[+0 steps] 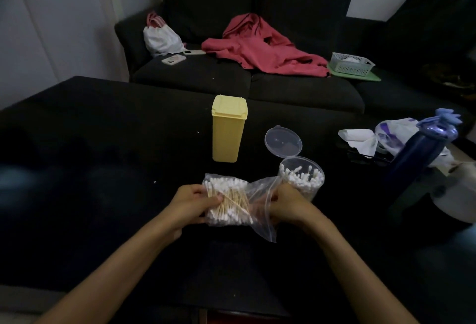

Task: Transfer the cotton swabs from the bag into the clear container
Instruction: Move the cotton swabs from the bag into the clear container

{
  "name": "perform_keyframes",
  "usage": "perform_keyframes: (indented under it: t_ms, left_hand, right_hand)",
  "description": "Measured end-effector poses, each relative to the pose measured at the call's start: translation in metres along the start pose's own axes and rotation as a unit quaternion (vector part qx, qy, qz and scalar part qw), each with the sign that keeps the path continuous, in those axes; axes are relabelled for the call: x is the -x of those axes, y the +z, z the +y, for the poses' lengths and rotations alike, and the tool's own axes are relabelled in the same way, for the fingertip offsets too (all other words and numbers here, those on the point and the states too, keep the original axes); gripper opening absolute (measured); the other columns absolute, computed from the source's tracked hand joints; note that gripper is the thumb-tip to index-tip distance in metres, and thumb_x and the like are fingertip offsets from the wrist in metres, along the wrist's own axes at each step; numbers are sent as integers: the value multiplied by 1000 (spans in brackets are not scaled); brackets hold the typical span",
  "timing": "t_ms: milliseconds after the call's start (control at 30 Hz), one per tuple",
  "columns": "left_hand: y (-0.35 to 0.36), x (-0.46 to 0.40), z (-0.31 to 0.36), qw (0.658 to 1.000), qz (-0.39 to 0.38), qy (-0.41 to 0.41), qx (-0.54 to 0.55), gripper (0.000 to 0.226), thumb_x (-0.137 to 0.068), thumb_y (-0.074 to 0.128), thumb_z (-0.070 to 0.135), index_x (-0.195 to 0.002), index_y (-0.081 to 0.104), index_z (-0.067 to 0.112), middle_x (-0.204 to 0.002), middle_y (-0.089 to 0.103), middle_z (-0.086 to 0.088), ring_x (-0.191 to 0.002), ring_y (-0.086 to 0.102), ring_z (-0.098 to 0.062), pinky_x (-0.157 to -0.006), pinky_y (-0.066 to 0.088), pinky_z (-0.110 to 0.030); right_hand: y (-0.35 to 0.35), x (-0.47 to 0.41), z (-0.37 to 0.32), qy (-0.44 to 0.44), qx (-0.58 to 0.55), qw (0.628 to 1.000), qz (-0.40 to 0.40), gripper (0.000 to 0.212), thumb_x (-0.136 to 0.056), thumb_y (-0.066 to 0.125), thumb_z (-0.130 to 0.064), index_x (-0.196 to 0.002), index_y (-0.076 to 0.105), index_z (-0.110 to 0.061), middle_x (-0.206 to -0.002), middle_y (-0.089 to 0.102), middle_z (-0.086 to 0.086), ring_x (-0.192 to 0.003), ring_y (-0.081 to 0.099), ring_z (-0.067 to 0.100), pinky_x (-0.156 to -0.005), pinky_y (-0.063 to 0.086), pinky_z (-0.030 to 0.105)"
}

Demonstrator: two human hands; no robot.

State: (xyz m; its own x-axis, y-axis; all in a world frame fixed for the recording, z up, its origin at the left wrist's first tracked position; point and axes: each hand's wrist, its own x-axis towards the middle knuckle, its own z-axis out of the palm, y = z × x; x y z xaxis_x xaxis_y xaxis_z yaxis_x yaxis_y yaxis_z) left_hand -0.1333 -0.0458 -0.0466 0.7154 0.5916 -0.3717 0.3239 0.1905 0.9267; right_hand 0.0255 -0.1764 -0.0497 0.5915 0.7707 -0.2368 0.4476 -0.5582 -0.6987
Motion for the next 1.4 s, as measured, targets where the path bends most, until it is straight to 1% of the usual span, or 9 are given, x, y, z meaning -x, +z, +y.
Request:
perform_keyframes:
  t_ms: [233, 367, 467, 533, 600, 867, 1100, 1233, 1400]
  left_hand:
    - [5, -2, -4, 1000, -9, -12, 15, 27, -89, 61, 4, -115, 57, 1, -104, 69, -15, -85, 68, -17, -57, 58, -21]
    - [7, -1, -2, 999, -19, -5, 33, 22, -93, 54, 2, -114, 58, 5, -107, 68, -14, -87, 67, -16, -59, 58, -21]
    - [8, -3, -1, 999, 16, 18, 25, 20, -90, 59, 3, -109, 59, 8, -101, 69, -10, -84, 68, -14, -57, 57, -20]
    - [6, -5, -2, 998, 37, 32, 31, 18, -88, 61, 2, -105, 59, 8, -99, 68, -9, -82, 67, -14, -55, 56, -19]
    - [4, -6, -3, 998, 45, 41, 28, 18, -88, 61, 2, -103, 58, 10, -98, 67, -8, -81, 67, -12, -55, 55, -19]
    - [7, -3, -6, 999, 17, 43, -8, 21, -89, 61, 3, -107, 58, 13, -98, 68, -5, -81, 68, -10, -62, 55, -22]
    - [3, -3, 1, 999, -1, 36, -2, 26, -88, 62, 5, -114, 58, 6, -96, 70, -7, -72, 69, -6, -54, 54, -17]
    - [5, -2, -3, 999, -23, 20, -15, 27, -89, 61, 6, -116, 59, 3, -93, 71, -7, -68, 70, -6, -53, 53, -17]
    - [3, -3, 2, 999, -28, 23, -34, 30, -89, 61, 6, -119, 58, 5, -104, 69, -10, -79, 67, -9, -53, 54, -16]
  right_hand:
    - [4, -3, 5, -49, 52, 996, -49, 10, -80, 60, -8, -74, 69, -9, -81, 71, 8, -80, 68, 19, -77, 57, 38]
    - [-2, 6, -6, -64, -10, 995, -76, 37, -84, 55, 2, -60, 56, -26, -64, 58, -11, -59, 56, -5, -64, 46, 15]
    - [-5, 3, -6, -67, -33, 995, -59, 30, -82, 58, 3, -64, 63, -20, -69, 63, -3, -65, 58, 3, -68, 49, 22]
    - [-6, 2, -5, -53, -35, 996, -57, 13, -85, 57, 1, -85, 70, -1, -86, 70, 14, -77, 65, 17, -71, 52, 25]
    - [-5, 1, -4, -29, -63, 995, -73, 21, -91, 52, -4, -94, 64, 12, -90, 68, 22, -75, 64, 23, -64, 52, 23]
    - [4, 3, -10, -32, -16, 994, -99, 16, -84, 52, 7, -85, 67, 14, -69, 61, 1, -65, 56, 9, -62, 48, 23]
    - [-5, 7, -11, -11, -53, 993, -100, 15, -89, 58, -6, -90, 67, 7, -74, 57, 3, -61, 51, 6, -51, 42, 10]
    - [5, 7, -10, 3, -46, 994, -100, 26, -89, 59, -9, -90, 63, 16, -78, 56, 9, -70, 54, 14, -61, 45, 20]
    - [1, 5, -13, 43, -158, 975, -151, 34, -83, 39, 13, -57, 53, -3, -53, 52, 8, -45, 51, 12, -44, 40, 21]
